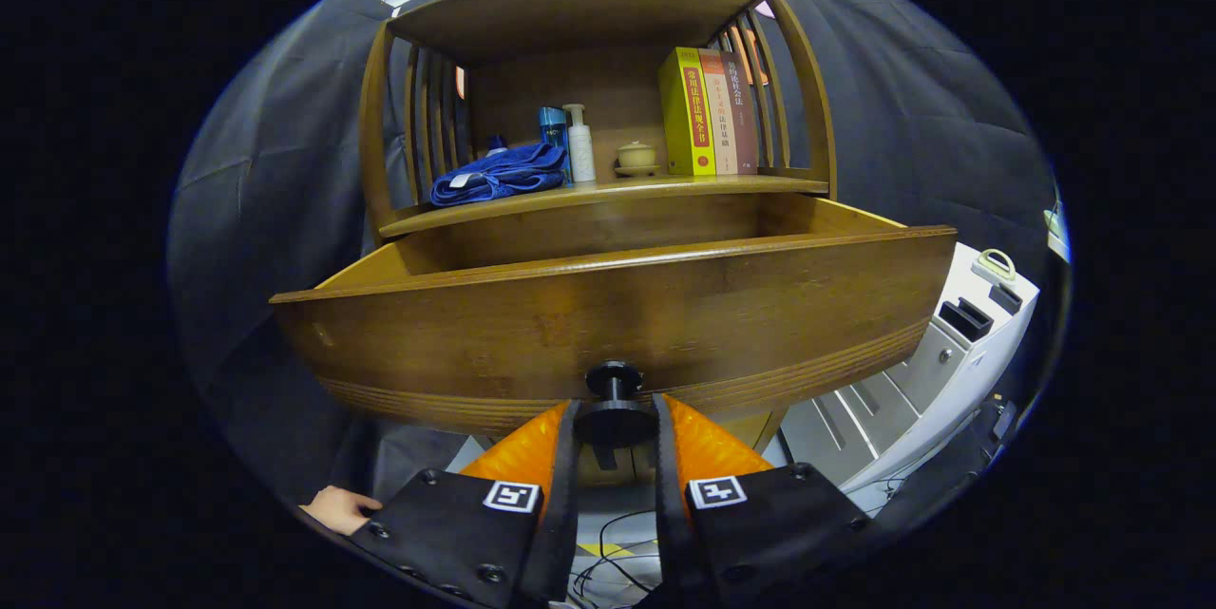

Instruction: Pull open the drawer, take out the items inside it, and place them on the countertop above the cabinet.

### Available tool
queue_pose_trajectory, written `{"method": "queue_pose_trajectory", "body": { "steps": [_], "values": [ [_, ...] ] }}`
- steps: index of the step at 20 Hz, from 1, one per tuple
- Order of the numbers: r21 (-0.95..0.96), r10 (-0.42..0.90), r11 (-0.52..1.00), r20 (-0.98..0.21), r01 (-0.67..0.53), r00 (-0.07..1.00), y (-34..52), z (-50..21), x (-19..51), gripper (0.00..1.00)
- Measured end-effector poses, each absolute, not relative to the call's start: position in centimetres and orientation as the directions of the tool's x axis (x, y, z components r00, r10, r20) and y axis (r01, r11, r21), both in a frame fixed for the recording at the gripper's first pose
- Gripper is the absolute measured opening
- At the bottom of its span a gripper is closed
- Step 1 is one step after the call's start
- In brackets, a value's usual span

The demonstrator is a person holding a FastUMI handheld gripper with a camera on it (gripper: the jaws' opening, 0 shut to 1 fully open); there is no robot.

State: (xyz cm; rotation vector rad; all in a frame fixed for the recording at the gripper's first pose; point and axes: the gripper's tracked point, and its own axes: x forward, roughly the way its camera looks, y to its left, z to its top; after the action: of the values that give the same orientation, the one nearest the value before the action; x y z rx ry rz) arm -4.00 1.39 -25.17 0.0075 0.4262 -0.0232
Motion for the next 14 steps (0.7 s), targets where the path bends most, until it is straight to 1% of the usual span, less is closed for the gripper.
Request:
{"method": "queue_pose_trajectory", "body": {
  "steps": [3,6,9,12,14],
  "values": [
    [-0.007,-0.027,1.0,-0.406,0.026,0.914,1.3,-25.2,-4.6,0.44],
    [0.018,-0.015,1.0,-0.416,0.025,0.909,1.5,-25.2,-4.7,0.52],
    [0.056,0.001,0.998,-0.387,0.022,0.922,1.2,-23.2,-5.2,0.56],
    [0.039,-0.028,0.998,-0.356,0.045,0.934,0.1,-20.7,-5.9,0.69],
    [0.025,-0.02,0.999,-0.341,0.03,0.94,0.2,-19.0,-5.9,0.79]
  ]
}}
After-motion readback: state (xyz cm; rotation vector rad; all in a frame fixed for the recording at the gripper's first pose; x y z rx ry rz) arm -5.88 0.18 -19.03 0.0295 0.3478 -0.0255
